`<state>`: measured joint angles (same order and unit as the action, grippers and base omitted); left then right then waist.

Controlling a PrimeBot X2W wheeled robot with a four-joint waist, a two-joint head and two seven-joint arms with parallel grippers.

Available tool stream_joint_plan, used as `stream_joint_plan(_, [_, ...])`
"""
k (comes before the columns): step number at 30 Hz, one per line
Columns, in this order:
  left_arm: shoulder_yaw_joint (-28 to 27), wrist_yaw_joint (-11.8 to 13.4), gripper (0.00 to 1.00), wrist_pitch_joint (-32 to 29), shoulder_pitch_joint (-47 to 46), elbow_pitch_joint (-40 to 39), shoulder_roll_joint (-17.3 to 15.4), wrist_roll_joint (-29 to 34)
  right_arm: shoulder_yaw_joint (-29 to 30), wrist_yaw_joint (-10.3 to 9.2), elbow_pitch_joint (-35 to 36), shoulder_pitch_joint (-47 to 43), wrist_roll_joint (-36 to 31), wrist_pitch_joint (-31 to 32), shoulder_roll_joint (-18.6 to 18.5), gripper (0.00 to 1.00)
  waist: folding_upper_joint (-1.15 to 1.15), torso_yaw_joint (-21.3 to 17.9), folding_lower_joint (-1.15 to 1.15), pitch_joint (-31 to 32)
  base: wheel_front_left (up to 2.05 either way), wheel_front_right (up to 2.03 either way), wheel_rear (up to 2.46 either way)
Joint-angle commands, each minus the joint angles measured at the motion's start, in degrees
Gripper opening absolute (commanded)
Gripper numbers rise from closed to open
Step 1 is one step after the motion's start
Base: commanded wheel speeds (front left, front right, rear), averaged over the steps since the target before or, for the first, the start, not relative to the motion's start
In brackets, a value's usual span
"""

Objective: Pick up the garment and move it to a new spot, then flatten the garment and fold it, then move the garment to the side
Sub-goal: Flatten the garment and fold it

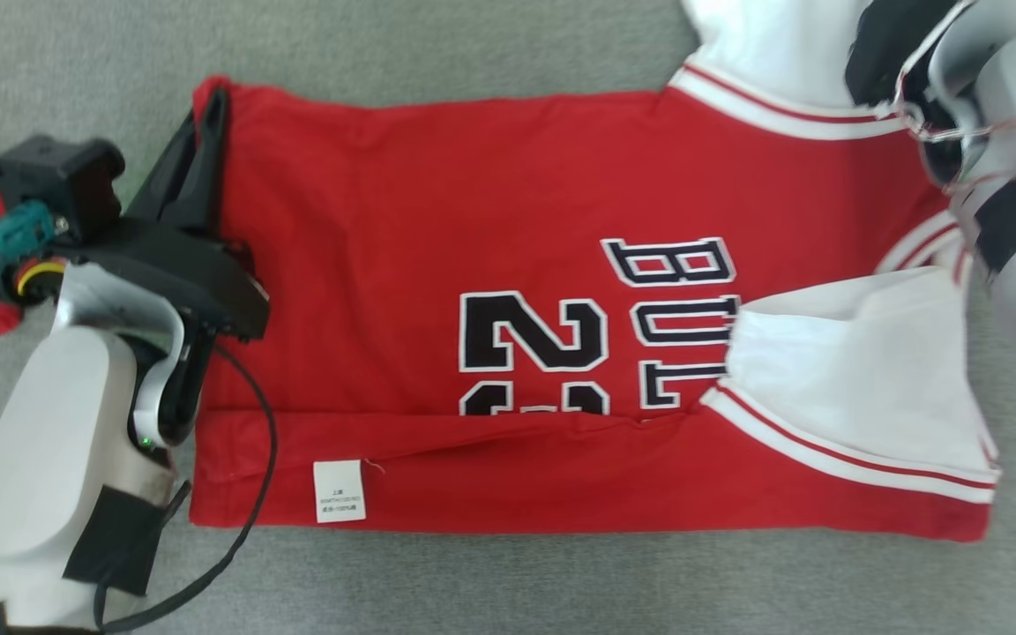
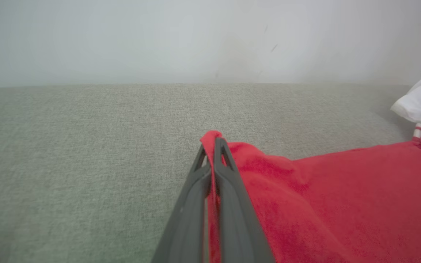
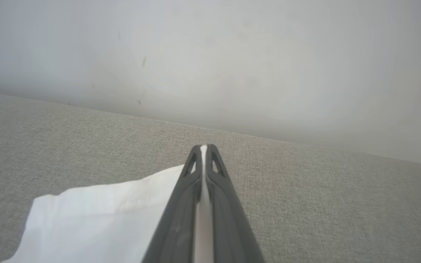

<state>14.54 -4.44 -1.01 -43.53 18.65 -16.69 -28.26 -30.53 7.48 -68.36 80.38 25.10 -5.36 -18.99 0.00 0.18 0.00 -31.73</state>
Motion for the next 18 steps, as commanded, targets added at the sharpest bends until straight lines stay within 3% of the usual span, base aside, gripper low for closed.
stream_joint_plan(1, [-0.21,0.31,0.0,0.37,1.03,0.2,-0.48,-0.34,-0.47,0.05,0.97,-1.34,0.66,-1.09,0.42,0.0,0.0,-1.75,0.0,1.86,0.0,0.0,0.0])
stream_joint_plan(11, [-1.06,0.78,0.0,0.95,5.69,0.92,-2.15,-1.54,-4.76,0.05,16.79,-15.85,8.36,-8.56,-3.12,0.0,0.0,-4.92,0.0,7.16,0.0,0.0,0.0])
stream_joint_plan(18, [-1.65,0.8,0.0,1.58,8.52,2.13,-3.09,-2.22,-1.92,0.05,31.95,-30.63,12.12,-9.72,-7.36,0.0,0.0,-6.37,0.0,10.13,0.0,0.0,0.0])
